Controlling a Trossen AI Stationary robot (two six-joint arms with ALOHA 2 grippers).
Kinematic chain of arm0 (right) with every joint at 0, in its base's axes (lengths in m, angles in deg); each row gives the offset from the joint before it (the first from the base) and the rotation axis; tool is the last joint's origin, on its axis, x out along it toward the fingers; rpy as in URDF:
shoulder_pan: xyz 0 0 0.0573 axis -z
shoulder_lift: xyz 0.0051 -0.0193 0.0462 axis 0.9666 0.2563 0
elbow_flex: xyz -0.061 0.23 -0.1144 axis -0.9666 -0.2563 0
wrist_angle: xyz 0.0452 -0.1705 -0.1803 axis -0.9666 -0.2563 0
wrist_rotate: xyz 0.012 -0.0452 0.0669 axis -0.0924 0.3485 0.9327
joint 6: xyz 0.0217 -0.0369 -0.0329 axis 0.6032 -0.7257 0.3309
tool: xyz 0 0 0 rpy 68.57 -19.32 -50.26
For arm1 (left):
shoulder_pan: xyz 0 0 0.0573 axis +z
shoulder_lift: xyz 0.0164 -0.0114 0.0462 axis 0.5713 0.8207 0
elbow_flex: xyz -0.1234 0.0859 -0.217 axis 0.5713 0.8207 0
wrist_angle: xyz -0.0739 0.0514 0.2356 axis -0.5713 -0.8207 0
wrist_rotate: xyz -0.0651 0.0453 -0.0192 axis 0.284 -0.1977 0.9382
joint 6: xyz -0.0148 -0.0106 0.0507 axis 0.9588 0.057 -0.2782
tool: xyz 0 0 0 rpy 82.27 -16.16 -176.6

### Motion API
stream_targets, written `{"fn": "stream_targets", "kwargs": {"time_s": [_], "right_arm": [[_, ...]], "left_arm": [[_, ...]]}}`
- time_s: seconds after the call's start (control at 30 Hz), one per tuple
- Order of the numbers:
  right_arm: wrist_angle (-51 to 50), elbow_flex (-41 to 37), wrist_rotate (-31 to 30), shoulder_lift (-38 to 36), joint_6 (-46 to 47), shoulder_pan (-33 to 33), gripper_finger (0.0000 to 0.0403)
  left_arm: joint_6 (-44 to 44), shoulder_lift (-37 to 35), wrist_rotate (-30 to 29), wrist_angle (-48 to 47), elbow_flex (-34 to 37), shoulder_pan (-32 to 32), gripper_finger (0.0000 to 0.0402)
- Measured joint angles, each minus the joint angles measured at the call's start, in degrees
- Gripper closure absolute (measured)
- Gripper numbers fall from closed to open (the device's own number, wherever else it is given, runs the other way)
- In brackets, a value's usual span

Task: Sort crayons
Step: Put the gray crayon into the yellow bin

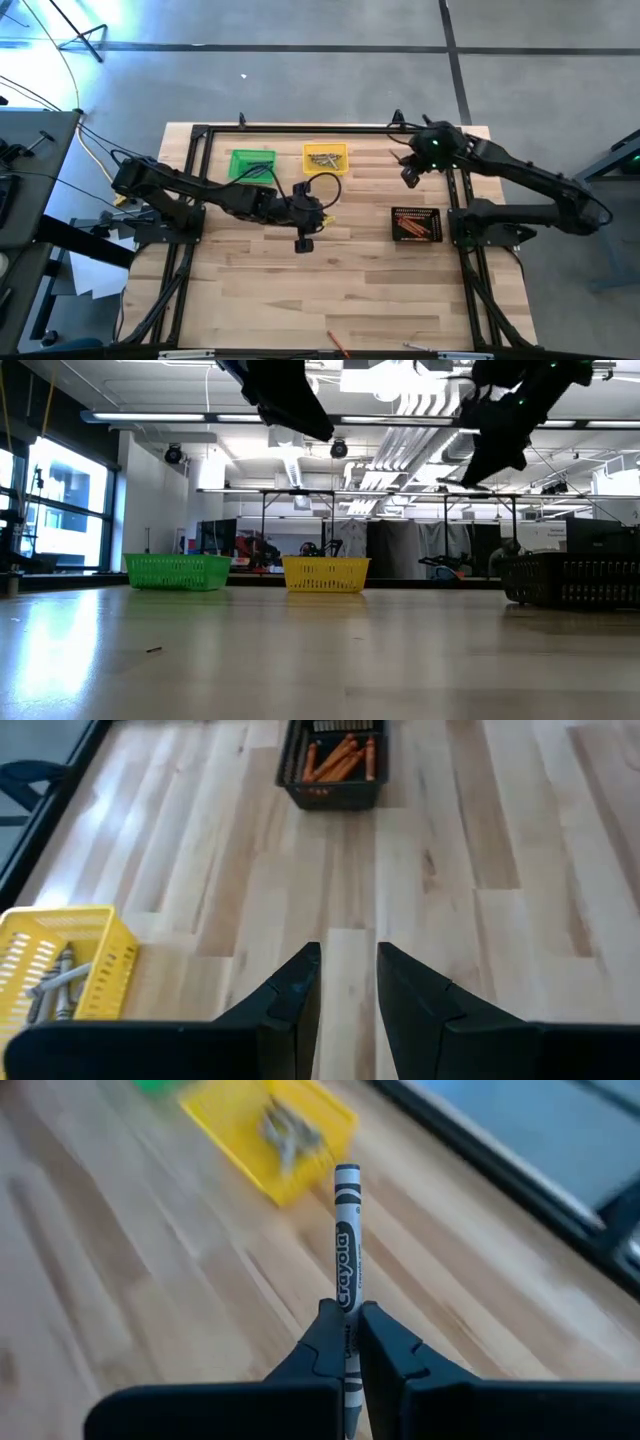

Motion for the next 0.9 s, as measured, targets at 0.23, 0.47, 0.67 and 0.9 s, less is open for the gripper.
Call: {"fn": "stream_targets", "kwargs": {"time_s": [0.23, 0.47, 0.67, 0.9], "right_arm": [[23.13, -10.44, 2.3, -6.77, 4.16, -2.0, 0.0402], [55.05, -22.25, 2.45, -3.12, 9.36, -3.4, 0.0402], [68.67, -24.56, 2.41, 6.43, 11.54, -3.38, 0.0402], [77.0, -19.57, 3.02, 21.12, 10.33, -3.38, 0.0402]], "left_arm": [[0.0, 0.0, -0.12, 0.03, 0.0, 2.18, 0.0316], [-0.02, 0.0, -0.23, 0.76, 0.0, 2.39, 0.0316], [-0.04, 0.0, -0.24, 0.84, 0.0, 2.28, 0.0316], [-0.04, 0.0, -1.51, 0.86, 0.0, 2.28, 0.0316]]}}
